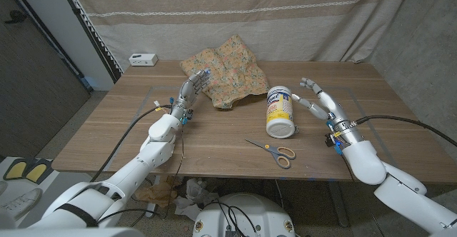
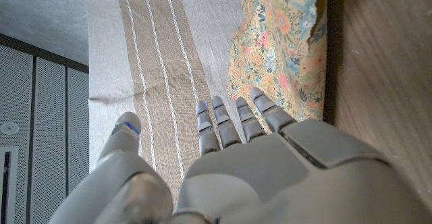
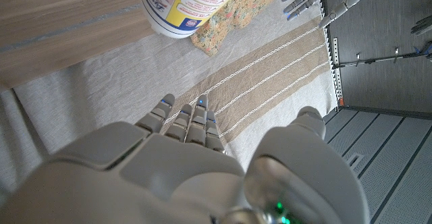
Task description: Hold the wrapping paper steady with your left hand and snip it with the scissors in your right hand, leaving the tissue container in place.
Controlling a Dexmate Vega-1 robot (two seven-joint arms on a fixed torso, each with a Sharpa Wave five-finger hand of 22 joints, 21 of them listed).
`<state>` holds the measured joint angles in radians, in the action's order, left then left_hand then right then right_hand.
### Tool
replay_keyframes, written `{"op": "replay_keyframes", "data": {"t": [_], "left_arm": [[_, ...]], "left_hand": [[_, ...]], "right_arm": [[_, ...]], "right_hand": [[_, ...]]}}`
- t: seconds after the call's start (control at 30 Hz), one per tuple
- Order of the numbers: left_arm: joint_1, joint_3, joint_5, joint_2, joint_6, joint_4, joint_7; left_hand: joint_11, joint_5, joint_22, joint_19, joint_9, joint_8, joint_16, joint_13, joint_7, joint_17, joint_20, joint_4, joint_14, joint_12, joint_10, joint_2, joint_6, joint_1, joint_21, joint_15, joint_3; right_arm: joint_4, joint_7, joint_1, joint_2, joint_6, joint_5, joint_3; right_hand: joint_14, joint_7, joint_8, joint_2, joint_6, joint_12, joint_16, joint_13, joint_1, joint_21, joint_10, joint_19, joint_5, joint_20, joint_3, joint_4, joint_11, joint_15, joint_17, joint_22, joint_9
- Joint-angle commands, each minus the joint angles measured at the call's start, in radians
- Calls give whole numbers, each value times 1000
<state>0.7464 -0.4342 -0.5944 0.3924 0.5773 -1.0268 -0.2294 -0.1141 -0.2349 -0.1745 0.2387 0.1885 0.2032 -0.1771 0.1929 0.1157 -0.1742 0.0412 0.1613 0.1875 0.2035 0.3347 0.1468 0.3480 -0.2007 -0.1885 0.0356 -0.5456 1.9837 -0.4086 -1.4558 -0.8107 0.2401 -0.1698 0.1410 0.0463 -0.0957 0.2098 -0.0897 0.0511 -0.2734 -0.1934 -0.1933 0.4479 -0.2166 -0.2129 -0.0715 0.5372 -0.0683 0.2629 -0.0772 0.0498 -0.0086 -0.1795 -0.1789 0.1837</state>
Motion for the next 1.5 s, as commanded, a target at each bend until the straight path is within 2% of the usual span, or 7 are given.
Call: {"op": "replay_keyframes", "data": {"t": [0.03, 0.2, 0.33, 0.63, 0.97, 1.4, 1.5], "left_arm": [[27, -1, 4, 31, -78, -80, 49], [29, -2, 8, 36, -81, -87, 54], [34, 0, 5, 39, -90, -95, 60], [38, -5, 14, 37, -92, -94, 72], [54, -1, 20, 45, -99, -126, 99], [71, 2, 22, 63, -123, -171, 117], [77, 5, 19, 63, -124, -178, 122]], "left_hand": [[8, -2, -5, -4, 3, 0, -4, 2, 2, -3, 33, -2, -4, 1, 3, 0, -2, -13, -4, 92, 2], [8, -1, -5, -5, 3, -1, -4, 2, 2, -3, 34, -2, -7, 1, 2, -1, -4, -15, -4, 90, 2], [4, -1, -5, -6, 3, -2, -4, 2, 1, -3, 34, -2, -8, 1, 1, -3, -5, -16, -3, 89, 1], [10, 1, -5, -10, 3, -2, -4, 2, 0, -3, 36, -3, -11, 1, 1, -6, -5, -20, -3, 88, 0], [9, 3, -5, -13, 3, -2, -5, 2, -1, -3, 36, -3, -12, 2, 1, -9, -6, -26, -4, 87, -2], [8, 5, -5, -14, 3, -3, -6, 2, 1, -3, 37, -3, -12, 2, 0, -10, -8, -31, -4, 87, -3], [9, 6, -5, -14, 3, -11, -6, 2, 4, -3, 37, -3, -12, 2, 0, -10, -29, -33, -5, 87, -4]], "right_arm": [[52, 51, -43, -21, -17, -6, -24], [54, 59, -56, -17, -3, -2, -31], [53, 57, -65, -7, 5, -4, -33], [57, 67, -81, -2, 1, -10, -46], [56, 64, -101, 6, 35, -24, -66], [67, 69, -152, 24, 66, -41, -81], [80, 77, -163, 20, 65, -54, -89]], "right_hand": [[3, -4, -9, -5, -23, 9, -1, -1, 14, 4, 19, 0, 1, -15, 0, -8, 5, 11, -5, -6, 2], [-1, 0, -10, -10, -24, 8, 2, -2, 19, 5, 16, 0, 0, -16, -3, -9, -7, 2, -6, -6, 2], [-10, 49, -1, -16, 4, 9, 6, -3, 25, 7, 15, 1, -4, -16, -6, -11, -33, -14, -6, -8, 2], [-9, 46, -5, -19, 2, 4, 6, -5, 36, 6, 1, -4, -7, -7, -9, -15, -58, -56, -6, -8, 3], [8, 3, 2, -18, 28, -4, 1, -6, 52, 3, -22, -18, -8, -2, -13, -23, -31, -53, -4, -8, 3], [25, 4, 8, -16, 58, -13, 0, -5, 62, 0, -51, -34, -9, 10, -14, -28, -35, -65, -3, -8, 3], [-37, 5, 4, -17, 60, -3, 21, -5, 67, 10, -30, -14, -10, 36, -14, -28, -28, -56, -2, -8, 4]]}}
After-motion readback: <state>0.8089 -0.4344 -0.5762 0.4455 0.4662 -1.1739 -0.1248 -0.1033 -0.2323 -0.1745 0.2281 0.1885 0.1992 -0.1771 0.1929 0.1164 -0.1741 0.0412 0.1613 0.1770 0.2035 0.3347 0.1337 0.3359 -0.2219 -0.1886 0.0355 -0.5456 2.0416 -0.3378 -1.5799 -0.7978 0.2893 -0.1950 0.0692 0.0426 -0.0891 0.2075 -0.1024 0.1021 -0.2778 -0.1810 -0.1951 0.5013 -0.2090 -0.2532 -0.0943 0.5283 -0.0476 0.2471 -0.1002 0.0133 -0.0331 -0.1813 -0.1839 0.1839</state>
